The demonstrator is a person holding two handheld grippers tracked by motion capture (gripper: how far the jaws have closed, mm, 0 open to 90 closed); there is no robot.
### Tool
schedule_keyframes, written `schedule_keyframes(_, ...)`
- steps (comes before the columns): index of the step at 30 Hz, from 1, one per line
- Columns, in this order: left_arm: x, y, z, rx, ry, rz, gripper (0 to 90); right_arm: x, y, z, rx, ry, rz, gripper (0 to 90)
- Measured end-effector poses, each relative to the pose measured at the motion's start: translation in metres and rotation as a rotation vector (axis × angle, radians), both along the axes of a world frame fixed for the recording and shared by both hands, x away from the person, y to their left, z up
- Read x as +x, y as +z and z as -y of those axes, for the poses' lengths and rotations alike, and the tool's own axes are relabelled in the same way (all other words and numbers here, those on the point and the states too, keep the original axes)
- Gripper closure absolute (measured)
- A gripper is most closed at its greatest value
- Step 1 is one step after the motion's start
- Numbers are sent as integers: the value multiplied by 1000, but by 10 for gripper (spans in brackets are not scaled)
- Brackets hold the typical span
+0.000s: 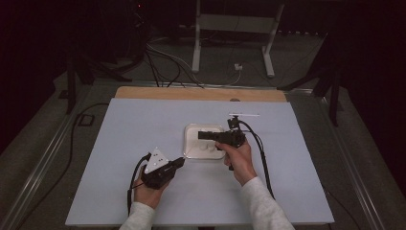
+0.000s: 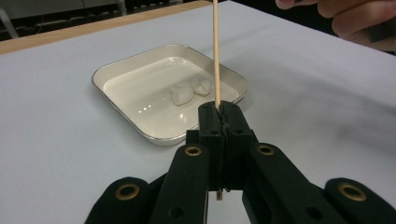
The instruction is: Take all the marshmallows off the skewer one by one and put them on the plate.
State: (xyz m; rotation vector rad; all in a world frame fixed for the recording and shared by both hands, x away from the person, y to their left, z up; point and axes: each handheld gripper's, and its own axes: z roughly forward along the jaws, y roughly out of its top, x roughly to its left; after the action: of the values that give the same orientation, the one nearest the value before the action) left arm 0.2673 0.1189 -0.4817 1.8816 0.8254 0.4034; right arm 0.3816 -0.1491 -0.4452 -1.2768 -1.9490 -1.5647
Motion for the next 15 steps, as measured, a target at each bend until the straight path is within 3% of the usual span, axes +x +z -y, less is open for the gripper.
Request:
schedule_keyframes(5, 0, 0, 0, 20, -2, 1, 900, 2, 2, 4, 2, -15, 0, 787)
schedule_keyframes(6, -1, -3, 0, 62, 8, -4, 900, 2, 2, 6, 7, -26, 2, 793)
schedule_keyframes(8, 0, -9, -7, 62, 30, -28, 900, 6, 8, 22, 60, -109, 12, 800)
schedule_keyframes(9, 1, -9, -10, 55, 39, -34, 900, 8, 13, 32, 64, -140, 25, 800)
schedule_keyframes(11, 3, -8, -15, 12, 53, -40, 900, 8, 22, 44, 3, -156, 60, 798)
schedule_keyframes(15, 3, -8, -14, 0, 61, -41, 900, 8, 26, 52, -77, -161, 91, 790)
